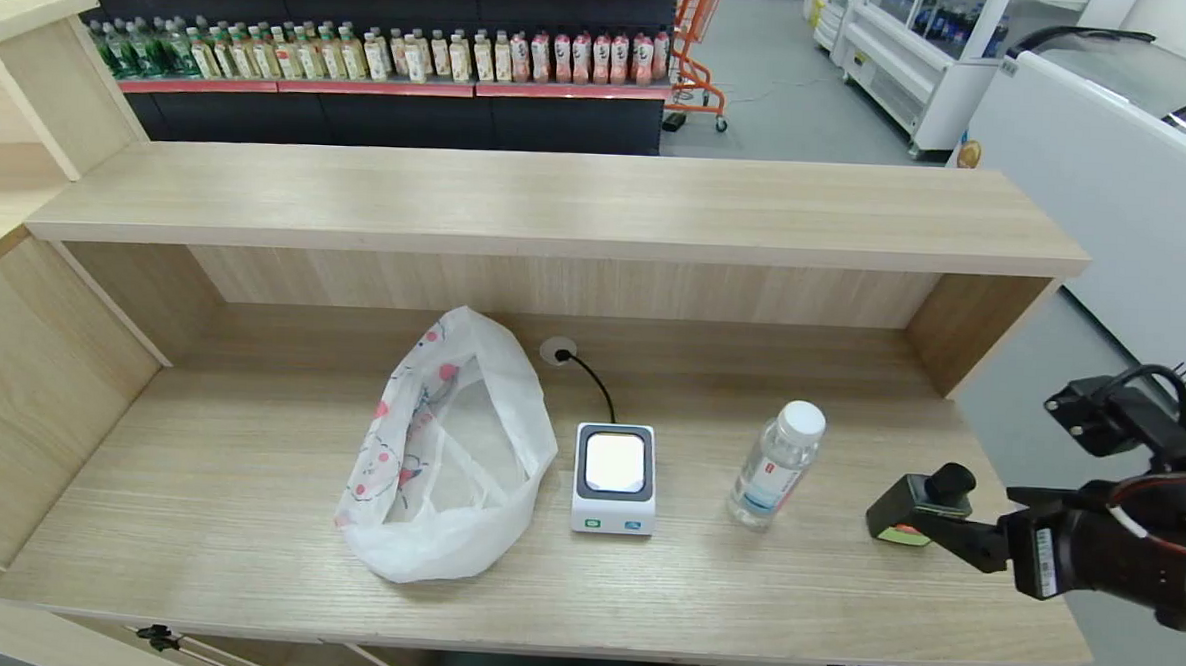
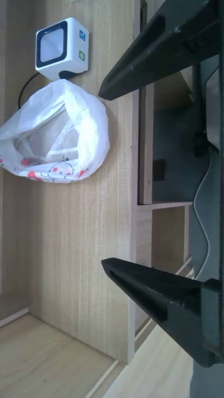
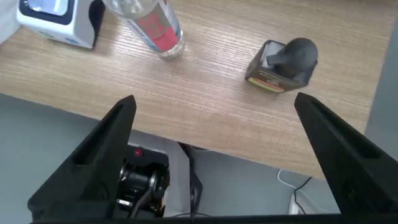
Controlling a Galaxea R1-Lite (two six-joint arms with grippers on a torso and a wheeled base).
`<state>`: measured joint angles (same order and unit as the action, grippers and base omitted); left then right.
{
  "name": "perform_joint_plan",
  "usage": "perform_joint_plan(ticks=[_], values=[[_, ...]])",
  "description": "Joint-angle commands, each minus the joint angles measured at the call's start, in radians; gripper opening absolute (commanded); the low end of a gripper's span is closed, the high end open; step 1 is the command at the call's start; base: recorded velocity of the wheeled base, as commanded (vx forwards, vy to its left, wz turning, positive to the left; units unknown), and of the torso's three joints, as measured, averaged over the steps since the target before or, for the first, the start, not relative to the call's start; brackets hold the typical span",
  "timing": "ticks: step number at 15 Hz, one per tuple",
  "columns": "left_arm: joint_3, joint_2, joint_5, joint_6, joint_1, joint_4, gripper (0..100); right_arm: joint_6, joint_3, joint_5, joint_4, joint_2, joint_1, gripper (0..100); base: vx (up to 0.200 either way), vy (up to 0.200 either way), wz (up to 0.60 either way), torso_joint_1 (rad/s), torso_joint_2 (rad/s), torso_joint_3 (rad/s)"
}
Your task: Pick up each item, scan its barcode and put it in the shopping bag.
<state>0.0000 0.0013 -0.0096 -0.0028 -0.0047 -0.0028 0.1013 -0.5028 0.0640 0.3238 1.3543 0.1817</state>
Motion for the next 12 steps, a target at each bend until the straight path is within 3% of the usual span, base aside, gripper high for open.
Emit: perform_joint_plan(ticks=[1, 4, 12], values=[[0.000, 0.000, 0.000, 0.000, 0.000, 0.000, 100, -0.005, 0.023, -0.033, 0.095, 0.180, 0.071, 100, 0.000, 0.000, 0.00, 0.000, 0.00, 0.000], [0.000, 0.000, 0.000, 0.000, 0.000, 0.000, 100, -0.003, 0.029, -0.033, 0.210, 0.272, 0.147, 100, 0.000, 0.000, 0.00, 0.000, 0.00, 0.000], [0.000, 0.000, 0.000, 0.000, 0.000, 0.000, 100, 0.046, 0.027, -0.078, 0.488, 0.442, 0.173, 100, 0.000, 0.000, 0.00, 0.000, 0.00, 0.000]])
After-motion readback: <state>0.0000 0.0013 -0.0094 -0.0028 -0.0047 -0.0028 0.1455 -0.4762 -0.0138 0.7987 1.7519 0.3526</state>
